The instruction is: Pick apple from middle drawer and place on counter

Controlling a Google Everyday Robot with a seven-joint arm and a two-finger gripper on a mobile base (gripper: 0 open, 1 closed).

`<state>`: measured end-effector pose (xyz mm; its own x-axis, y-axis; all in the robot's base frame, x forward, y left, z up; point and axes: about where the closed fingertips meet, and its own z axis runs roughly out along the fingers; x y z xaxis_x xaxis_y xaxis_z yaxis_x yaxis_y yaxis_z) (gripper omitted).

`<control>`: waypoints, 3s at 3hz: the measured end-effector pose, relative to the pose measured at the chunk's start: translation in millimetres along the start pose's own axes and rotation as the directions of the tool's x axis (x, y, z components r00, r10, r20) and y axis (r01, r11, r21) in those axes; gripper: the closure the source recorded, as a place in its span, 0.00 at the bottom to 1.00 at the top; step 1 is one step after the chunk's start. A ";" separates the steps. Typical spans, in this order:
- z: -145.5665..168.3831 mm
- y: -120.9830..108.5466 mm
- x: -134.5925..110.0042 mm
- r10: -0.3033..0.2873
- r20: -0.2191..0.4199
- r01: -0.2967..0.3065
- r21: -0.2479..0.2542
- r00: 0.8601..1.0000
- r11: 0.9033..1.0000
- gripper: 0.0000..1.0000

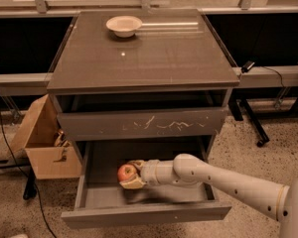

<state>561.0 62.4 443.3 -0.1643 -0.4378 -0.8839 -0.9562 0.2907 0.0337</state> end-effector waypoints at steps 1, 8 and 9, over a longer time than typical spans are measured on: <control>-1.2 0.1 -0.9 -0.002 0.001 0.002 -0.003 1.000 1.000 1.00; -200.4 42.8 -229.8 -0.352 -0.157 0.353 -0.026 0.923 0.935 1.00; -200.1 42.7 -230.0 -0.353 -0.157 0.353 -0.026 0.923 0.935 1.00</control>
Offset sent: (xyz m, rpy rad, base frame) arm -0.0051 -0.0235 0.0433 0.0335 -0.0317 0.1083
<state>509.5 5.3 741.4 0.1475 -0.6399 -0.7542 -0.9586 0.0952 -0.2683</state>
